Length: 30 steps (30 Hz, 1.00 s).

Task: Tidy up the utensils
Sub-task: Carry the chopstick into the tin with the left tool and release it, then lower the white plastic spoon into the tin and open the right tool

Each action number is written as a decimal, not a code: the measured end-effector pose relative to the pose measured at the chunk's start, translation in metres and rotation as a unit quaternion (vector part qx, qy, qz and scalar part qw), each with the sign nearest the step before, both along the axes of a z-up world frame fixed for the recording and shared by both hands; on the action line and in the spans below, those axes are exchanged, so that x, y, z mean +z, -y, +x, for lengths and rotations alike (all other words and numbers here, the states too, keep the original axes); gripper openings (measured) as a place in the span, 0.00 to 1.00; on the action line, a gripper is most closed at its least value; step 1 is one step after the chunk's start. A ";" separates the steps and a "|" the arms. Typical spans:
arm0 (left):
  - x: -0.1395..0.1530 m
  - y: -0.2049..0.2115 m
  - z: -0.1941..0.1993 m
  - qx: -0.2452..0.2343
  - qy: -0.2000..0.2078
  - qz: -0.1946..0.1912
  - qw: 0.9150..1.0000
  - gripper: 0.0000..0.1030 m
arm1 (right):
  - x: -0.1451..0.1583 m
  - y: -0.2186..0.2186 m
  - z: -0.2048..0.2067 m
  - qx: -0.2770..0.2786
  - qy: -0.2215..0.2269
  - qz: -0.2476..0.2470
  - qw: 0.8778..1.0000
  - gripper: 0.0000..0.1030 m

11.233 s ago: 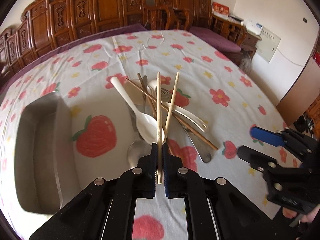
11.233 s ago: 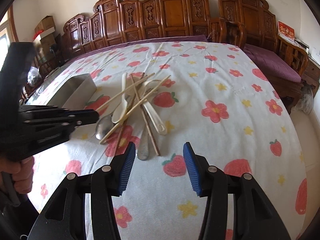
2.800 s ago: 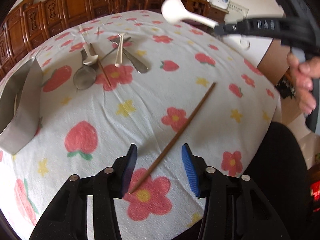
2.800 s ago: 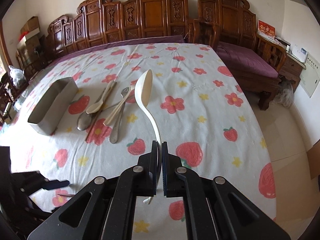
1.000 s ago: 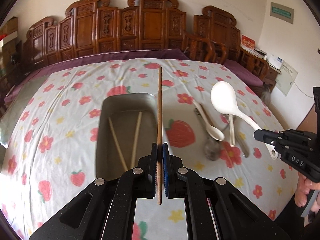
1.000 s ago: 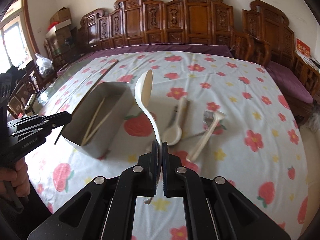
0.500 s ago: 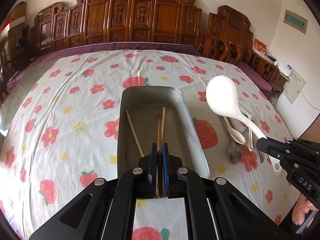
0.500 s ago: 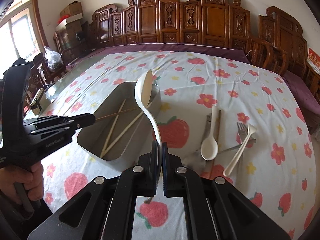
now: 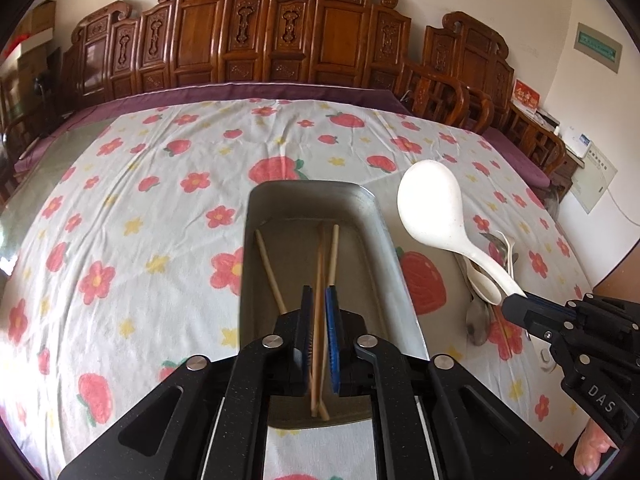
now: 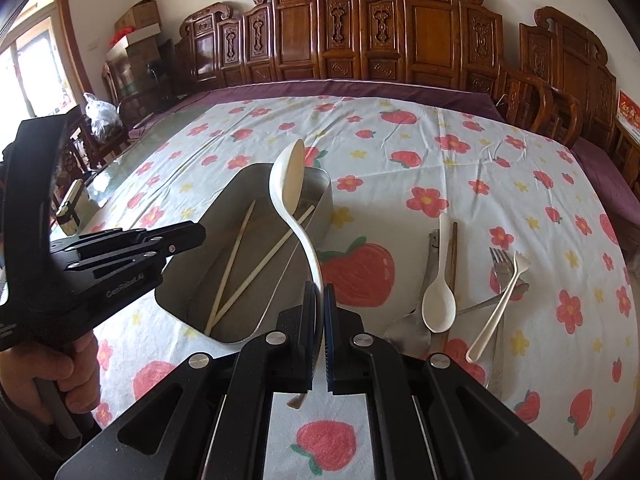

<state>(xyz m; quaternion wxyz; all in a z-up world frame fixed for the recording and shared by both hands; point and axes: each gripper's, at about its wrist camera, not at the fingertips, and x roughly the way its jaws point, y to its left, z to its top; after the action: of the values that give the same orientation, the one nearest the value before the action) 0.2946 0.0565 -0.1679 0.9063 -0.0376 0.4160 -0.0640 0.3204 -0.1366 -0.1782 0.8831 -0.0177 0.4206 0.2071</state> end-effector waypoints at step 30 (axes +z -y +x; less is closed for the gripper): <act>0.028 -0.059 -0.019 0.042 0.032 0.029 0.998 0.19 | -0.030 -0.087 0.044 0.036 -0.064 0.020 0.997 0.16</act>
<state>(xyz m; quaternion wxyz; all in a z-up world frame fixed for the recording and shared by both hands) 0.2760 0.1153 -0.1401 0.9217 -0.0265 0.3867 -0.0149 0.3644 -0.0495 -0.2084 0.8468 -0.0018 0.4708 0.2475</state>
